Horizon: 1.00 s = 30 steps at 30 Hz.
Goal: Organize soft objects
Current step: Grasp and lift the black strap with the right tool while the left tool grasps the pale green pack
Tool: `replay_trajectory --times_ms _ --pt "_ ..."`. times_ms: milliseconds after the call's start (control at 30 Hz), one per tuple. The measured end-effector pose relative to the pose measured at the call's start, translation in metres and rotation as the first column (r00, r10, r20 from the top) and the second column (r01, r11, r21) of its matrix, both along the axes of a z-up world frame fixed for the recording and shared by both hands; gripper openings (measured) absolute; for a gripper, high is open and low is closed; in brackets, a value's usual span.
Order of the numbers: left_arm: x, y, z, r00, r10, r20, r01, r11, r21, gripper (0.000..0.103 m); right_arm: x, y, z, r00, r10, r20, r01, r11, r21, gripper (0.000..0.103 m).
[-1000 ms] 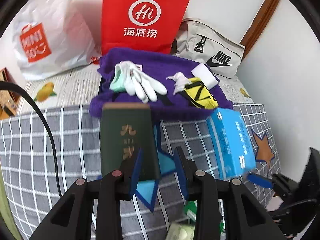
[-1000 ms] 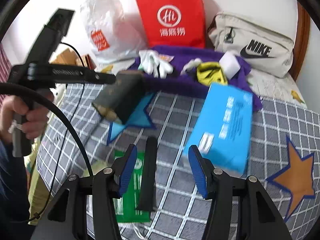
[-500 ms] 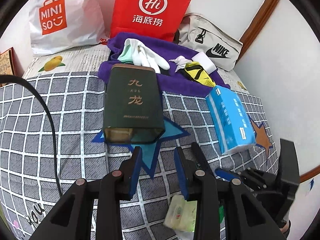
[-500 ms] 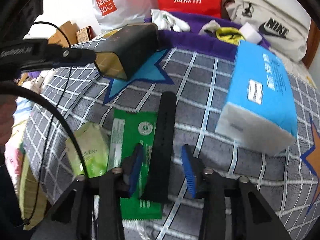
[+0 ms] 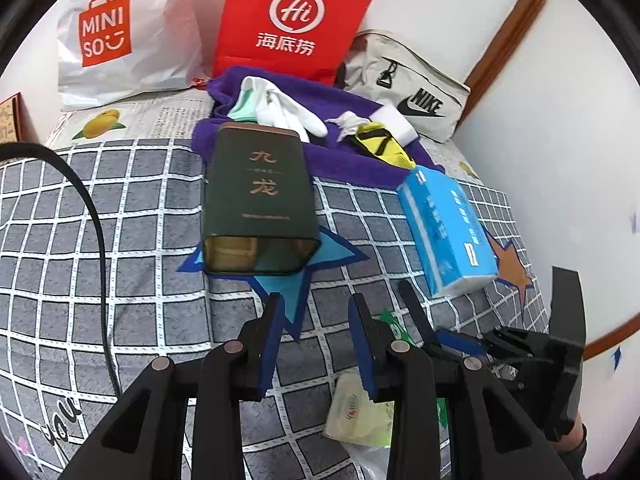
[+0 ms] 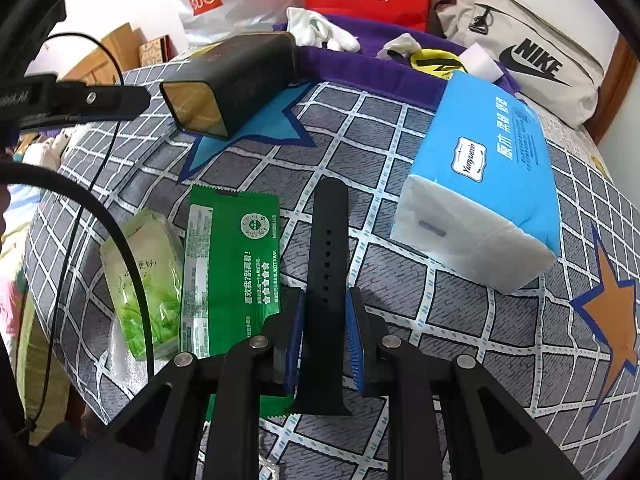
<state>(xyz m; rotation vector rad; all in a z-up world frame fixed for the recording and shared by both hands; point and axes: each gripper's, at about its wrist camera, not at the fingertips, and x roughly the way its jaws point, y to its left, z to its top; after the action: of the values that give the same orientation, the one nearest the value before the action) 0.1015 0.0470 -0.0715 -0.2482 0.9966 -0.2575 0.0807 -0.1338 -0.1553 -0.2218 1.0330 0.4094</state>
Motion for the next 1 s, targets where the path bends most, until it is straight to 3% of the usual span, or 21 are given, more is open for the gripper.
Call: replay_trajectory --times_ms 100,200,267,367,567,600,667,700,900,1000 --pt "-0.003 0.001 0.000 1.000 0.004 0.001 -0.004 1.000 0.003 0.031 0.002 0.005 -0.001 1.000 -0.001 0.006 0.001 1.000 -0.006 0.033" --pt "-0.007 0.004 -0.002 1.000 0.010 -0.006 -0.010 1.000 -0.002 0.031 0.005 0.013 -0.002 1.000 0.009 0.028 -0.008 0.999 -0.031 0.035" --pt "-0.010 0.004 -0.003 1.000 0.009 -0.009 -0.009 1.000 0.004 0.031 0.006 0.014 -0.003 0.999 0.019 0.037 -0.018 0.999 -0.032 0.034" --pt "-0.014 0.003 -0.004 1.000 0.000 -0.010 0.000 1.000 0.009 0.031 0.007 0.008 -0.002 0.999 0.011 0.048 -0.010 1.000 -0.017 0.021" --pt "-0.026 -0.012 -0.012 0.998 -0.063 -0.023 0.063 0.998 0.009 0.032 0.006 -0.005 0.003 1.000 0.004 0.030 -0.006 0.999 0.053 0.021" --pt "-0.030 -0.016 -0.013 0.996 -0.082 -0.020 0.082 0.997 0.006 0.034 0.004 -0.006 0.005 0.999 0.002 0.034 -0.004 0.999 0.053 0.021" --pt "-0.038 -0.023 -0.013 0.992 -0.122 -0.008 0.122 0.992 -0.003 0.058 -0.001 -0.009 0.009 0.999 0.000 0.041 -0.002 0.998 0.058 0.021" --pt "-0.043 -0.028 -0.013 0.990 -0.140 0.009 0.140 0.990 0.003 0.061 -0.003 -0.011 0.012 0.999 -0.004 0.045 0.001 0.998 0.064 0.021" --pt "-0.054 -0.043 -0.019 0.976 -0.216 0.015 0.217 0.976 -0.032 0.063 -0.018 -0.028 0.025 0.996 -0.042 0.073 0.037 0.997 0.074 0.021" --pt "-0.058 -0.051 -0.026 0.972 -0.236 0.003 0.236 0.971 0.032 0.064 -0.025 -0.038 0.030 0.995 -0.059 0.085 0.053 0.996 0.069 0.021"
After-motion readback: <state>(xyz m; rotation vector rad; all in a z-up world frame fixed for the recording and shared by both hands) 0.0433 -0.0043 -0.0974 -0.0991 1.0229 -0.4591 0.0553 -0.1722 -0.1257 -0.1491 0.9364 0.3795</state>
